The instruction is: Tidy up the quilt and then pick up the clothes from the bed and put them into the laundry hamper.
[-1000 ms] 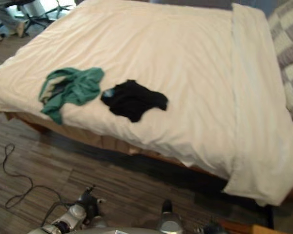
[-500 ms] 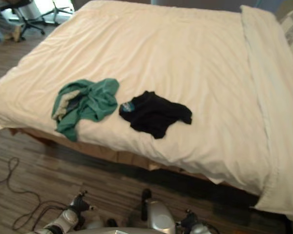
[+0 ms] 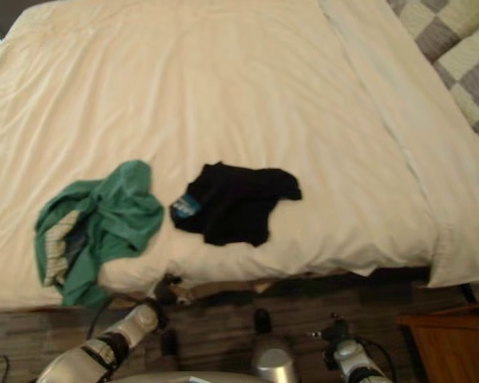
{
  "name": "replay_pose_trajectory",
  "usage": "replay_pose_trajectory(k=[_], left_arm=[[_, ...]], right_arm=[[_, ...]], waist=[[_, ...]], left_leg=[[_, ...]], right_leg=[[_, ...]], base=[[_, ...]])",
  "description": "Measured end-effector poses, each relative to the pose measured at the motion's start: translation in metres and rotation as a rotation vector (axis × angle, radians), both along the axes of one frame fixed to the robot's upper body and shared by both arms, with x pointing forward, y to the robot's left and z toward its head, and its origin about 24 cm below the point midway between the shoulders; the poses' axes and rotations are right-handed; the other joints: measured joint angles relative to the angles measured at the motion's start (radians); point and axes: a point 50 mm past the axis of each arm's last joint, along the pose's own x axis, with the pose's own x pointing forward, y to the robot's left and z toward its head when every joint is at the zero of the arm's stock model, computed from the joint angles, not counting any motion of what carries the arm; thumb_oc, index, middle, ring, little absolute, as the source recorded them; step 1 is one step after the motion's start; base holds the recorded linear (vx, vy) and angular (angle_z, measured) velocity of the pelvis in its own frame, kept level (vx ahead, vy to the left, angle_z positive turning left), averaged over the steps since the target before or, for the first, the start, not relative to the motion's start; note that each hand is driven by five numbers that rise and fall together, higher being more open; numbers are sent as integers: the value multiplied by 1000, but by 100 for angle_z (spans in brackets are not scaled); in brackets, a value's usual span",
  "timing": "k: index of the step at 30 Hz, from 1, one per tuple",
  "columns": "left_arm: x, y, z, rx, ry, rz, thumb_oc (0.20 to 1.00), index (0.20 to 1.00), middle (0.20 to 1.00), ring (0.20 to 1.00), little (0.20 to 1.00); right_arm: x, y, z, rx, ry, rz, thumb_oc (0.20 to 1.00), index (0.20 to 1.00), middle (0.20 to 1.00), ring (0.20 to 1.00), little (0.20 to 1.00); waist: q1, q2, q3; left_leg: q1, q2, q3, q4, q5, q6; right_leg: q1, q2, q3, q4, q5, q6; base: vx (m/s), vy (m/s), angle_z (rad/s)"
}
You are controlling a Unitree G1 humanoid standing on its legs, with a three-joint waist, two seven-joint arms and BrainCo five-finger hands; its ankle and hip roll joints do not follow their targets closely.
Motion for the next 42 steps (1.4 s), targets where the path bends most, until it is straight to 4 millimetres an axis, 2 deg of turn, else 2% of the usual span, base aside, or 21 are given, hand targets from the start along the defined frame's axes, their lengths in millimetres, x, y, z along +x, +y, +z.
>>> replay_pose_trajectory(k=[1, 2, 5, 6, 7, 8, 10, 12, 15, 16, 17, 18, 19, 22, 24, 26, 30, 32, 36, 39, 42], left_arm=[[-1, 5, 0, 14, 3, 1, 1000, 1000, 1000, 1000, 1000], [1, 7, 1, 22, 1, -1, 1000, 1000, 1000, 1000, 1000], [-7, 12, -4, 30, 27, 3, 1000, 1000, 1000, 1000, 1000], [-19, 23, -9, 27, 51, 67, 1000, 1000, 1000, 1000, 1000], [-38, 44, -16, 75, 107, 126, 1000, 1000, 1000, 1000, 1000], [-61, 68, -22, 119, 160, 197, 1000, 1000, 1000, 1000, 1000], [-80, 76, -28, 130, 216, 255, 1000, 1000, 1000, 1000, 1000], [-93, 70, -34, 85, 246, 319, 1000, 1000, 1000, 1000, 1000], [-103, 61, -38, 29, 265, 376, 1000, 1000, 1000, 1000, 1000], [-95, 58, -37, 2, 244, 404, 1000, 1000, 1000, 1000, 1000], [-70, 57, -30, -18, 196, 426, 1000, 1000, 1000, 1000, 1000], [-74, 63, -30, -24, 198, 479, 1000, 1000, 1000, 1000, 1000], [-86, 68, -33, -23, 221, 510, 1000, 1000, 1000, 1000, 1000], [-111, 83, -38, 4, 271, 586, 1000, 1000, 1000, 1000, 1000], [-127, 156, -17, 144, 221, 747, 1000, 1000, 1000, 1000, 1000], [-124, 193, 5, 209, 128, 802, 1000, 1000, 1000, 1000, 1000], [-79, 263, 118, 368, -488, 815, 1000, 1000, 1000, 1000, 1000], [-44, 256, 164, 371, -718, 681, 1000, 1000, 1000, 1000, 1000], [17, 183, 265, 287, -1190, 190, 1000, 1000, 1000, 1000, 1000], [47, 160, 283, 272, -1243, 45, 1000, 1000, 1000, 1000, 1000], [75, 141, 271, 235, -1172, -16, 1000, 1000, 1000, 1000, 1000]], right_arm=[[7, 18, -1, 29, -17, 44, 1000, 1000, 1000, 1000, 1000], [13, 40, -2, 70, -27, 103, 1000, 1000, 1000, 1000, 1000], [16, 73, -4, 123, -20, 215, 1000, 1000, 1000, 1000, 1000], [14, 83, -5, 146, -26, 250, 1000, 1000, 1000, 1000, 1000], [10, 91, -7, 163, -18, 273, 1000, 1000, 1000, 1000, 1000], [16, 93, -5, 158, -24, 281, 1000, 1000, 1000, 1000, 1000], [9, 85, -9, 144, 5, 262, 1000, 1000, 1000, 1000, 1000], [6, 71, -10, 119, 21, 231, 1000, 1000, 1000, 1000, 1000], [-8, 60, -16, 111, 69, 179, 1000, 1000, 1000, 1000, 1000], [-16, 51, -19, 120, 92, 109, 1000, 1000, 1000, 1000, 1000], [-18, 34, -19, 93, 109, 35, 1000, 1000, 1000, 1000, 1000], [-25, 13, -18, 67, 132, -53, 1000, 1000, 1000, 1000, 1000], [-38, -1, -20, 64, 147, -135, 1000, 1000, 1000, 1000, 1000], [-65, -49, -10, 21, 94, -371, 1000, 1000, 1000, 1000, 1000], [-75, -51, -10, 38, 62, -421, 1000, 1000, 1000, 1000, 1000], [-80, -62, 1, 20, -13, -418, 1000, 1000, 1000, 1000, 1000], [-57, -135, 105, -329, -447, -288, 1000, 1000, 1000, 1000, 1000], [-38, -148, 139, -447, -543, -195, 1000, 1000, 1000, 1000, 1000], [17, -138, 218, -653, -792, 133, 1000, 1000, 1000, 1000, 1000], [52, -113, 233, -625, -883, 262, 1000, 1000, 1000, 1000, 1000], [82, -80, 236, -584, -935, 395, 1000, 1000, 1000, 1000, 1000]], waist=[[12, -31, -4], [36, -66, -5], [70, -59, -11], [103, -37, -8], [121, -21, -15], [135, -26, -21], [153, -24, -25], [166, 16, -38], [165, 24, -39], [171, 12, -38], [165, -39, -20], [144, -38, -17], [121, -36, -19], [65, 77, -57], [63, 22, -61], [63, -4, -65], [63, 2, -59], [64, -2, -62], [66, 16, -66], [63, 23, -70], [58, 24, -65]], left_leg=[[-1, -36, 10, 1, -17, 19], [13, -84, 56, -3, -31, 40], [37, -143, 57, -4, -90, 113], [38, -146, 57, -1, -95, 143], [41, -155, 44, -1, -99, 163], [27, -168, 36, -5, -79, 185], [27, -169, 43, -4, -73, 178], [-1, -149, 55, -5, -76, 159], [-51, -133, 65, 54, -69, 138], [-106, -139, 31, 112, -52, 112], [-183, -186, -85, 128, 77, -25], [-112, -154, -52, 94, -15, 51], [-24, -124, -31, 30, -34, 52], [81, -60, 26, -8, -79, 71], [78, -78, 60, -8, -96, 81], [82, -92, 70, -7, -100, 87], [112, -127, 81, -8, -107, 99], [108, -134, 71, -14, -122, 103], [101, -133, 62, -14, -108, 104], [82, -131, 64, -8, -90, 102], [22, -129, 71, -7, -71, 104]], right_leg=[[-34, -41, -60, 35, 2, 22], [-47, -102, -201, 69, 8, 31], [-43, -157, -160, 83, 25, 69], [-78, -128, -99, 242, -49, 121], [-78, -85, -62, 387, -119, 106], [-60, -19, -59, 397, -202, 93], [24, 7, -97, 236, -237, 38], [73, 33, -114, 61, -189, 37], [34, 54, -83, 52, -145, 5], [-8, 47, -76, 85, -146, -15], [-63, -22, -91, 106, -125, -48], [15, -19, -103, -3, -55, -39], [66, -7, -100, -50, -41, -32], [86, 62, -107, -92, -17, -8], [56, 39, -68, -96, 8, 16], [57, 24, -59, -116, 13, 23], [129, -11, -50, -177, 55, 70], [129, -18, -50, -181, 58, 75], [124, -16, -53, -182, 71, 69], [99, -9, -51, -177, 80, 58], [33, -3, -42, -177, 107, 48]], base=[[-203, 395, -48], [-203, 395, -31], [-206, 328, 2], [-144, 200, 24], [-196, 191, 21], [-168, 49, 25], [-100, -88, -10], [-112, -50, -33], [-238, -5, -31], [-160, 127, 26], [26, 252, 33], [97, 229, 27], [97, 195, -3], [36, 79, -7], [58, 61, -43], [55, 52, -19], [19, 1, -1], [25, -20, 8], [0, -18, 5], [-105, -19, -3], [-175, -12, -13]])
